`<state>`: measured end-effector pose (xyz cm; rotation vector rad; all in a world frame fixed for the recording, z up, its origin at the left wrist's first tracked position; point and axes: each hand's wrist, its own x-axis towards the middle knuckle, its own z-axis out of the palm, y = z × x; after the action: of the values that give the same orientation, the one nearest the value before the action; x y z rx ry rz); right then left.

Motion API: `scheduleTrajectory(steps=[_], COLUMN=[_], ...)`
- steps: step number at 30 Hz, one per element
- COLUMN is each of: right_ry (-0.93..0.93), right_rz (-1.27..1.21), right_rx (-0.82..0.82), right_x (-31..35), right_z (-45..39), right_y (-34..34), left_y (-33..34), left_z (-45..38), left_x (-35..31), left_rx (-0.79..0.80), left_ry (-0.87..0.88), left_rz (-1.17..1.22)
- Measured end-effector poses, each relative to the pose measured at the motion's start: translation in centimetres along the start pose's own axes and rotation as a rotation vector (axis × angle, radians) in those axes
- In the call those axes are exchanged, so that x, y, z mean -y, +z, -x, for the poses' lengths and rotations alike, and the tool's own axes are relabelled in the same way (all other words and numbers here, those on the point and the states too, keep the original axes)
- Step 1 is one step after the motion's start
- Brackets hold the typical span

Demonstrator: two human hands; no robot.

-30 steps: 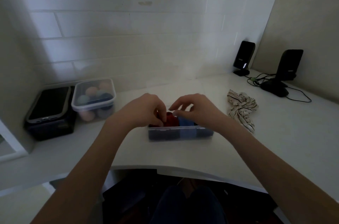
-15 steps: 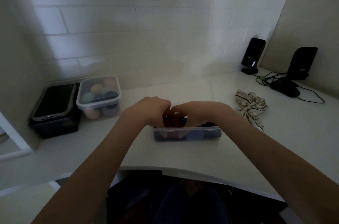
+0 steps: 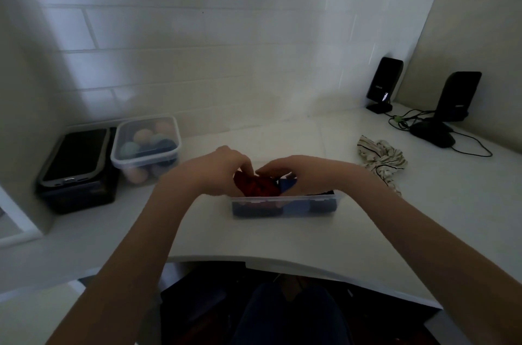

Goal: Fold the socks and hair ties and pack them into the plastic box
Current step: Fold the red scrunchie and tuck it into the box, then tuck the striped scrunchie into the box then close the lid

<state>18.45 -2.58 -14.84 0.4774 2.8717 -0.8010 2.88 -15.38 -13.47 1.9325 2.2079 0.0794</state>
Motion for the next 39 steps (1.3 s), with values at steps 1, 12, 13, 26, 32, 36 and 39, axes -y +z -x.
scheduleTrajectory(steps=[1,12,13,26,32,36,39], right_ry=[-0.009,0.528,0.660,0.365,0.175,-0.040,-0.146], right_rz=[-0.073,0.052,0.076,-0.229,-0.395,-0.437,-0.402], right_rx=[-0.013,-0.911,-0.797,-1.008,-1.245,-1.210,-1.208], right_x=[-0.3,-8.7,-9.6,-9.2,-6.1,-2.8,-0.1], right_z=[0.6,7.5,7.6,6.5,6.7,7.2,7.2], right_y=[0.0,0.3,0.6,3.2,1.1,-0.6,-1.5], left_y=[0.0,1.7,2.0,3.6,3.7,3.9,2.9], left_z=[0.4,2.8,2.8,1.7,0.8,1.7,1.6], left_x=[0.2,-0.9,-1.3,-2.3,-2.0,-2.6,-3.4], left_rx=[-0.022,-0.515,-0.526,-0.311,-0.308,-0.517,-0.734], left_ry=[0.014,0.153,0.160,0.167,0.140,0.146,0.162], left_rz=[0.015,0.513,0.527,0.113,-0.013,0.121,0.298])
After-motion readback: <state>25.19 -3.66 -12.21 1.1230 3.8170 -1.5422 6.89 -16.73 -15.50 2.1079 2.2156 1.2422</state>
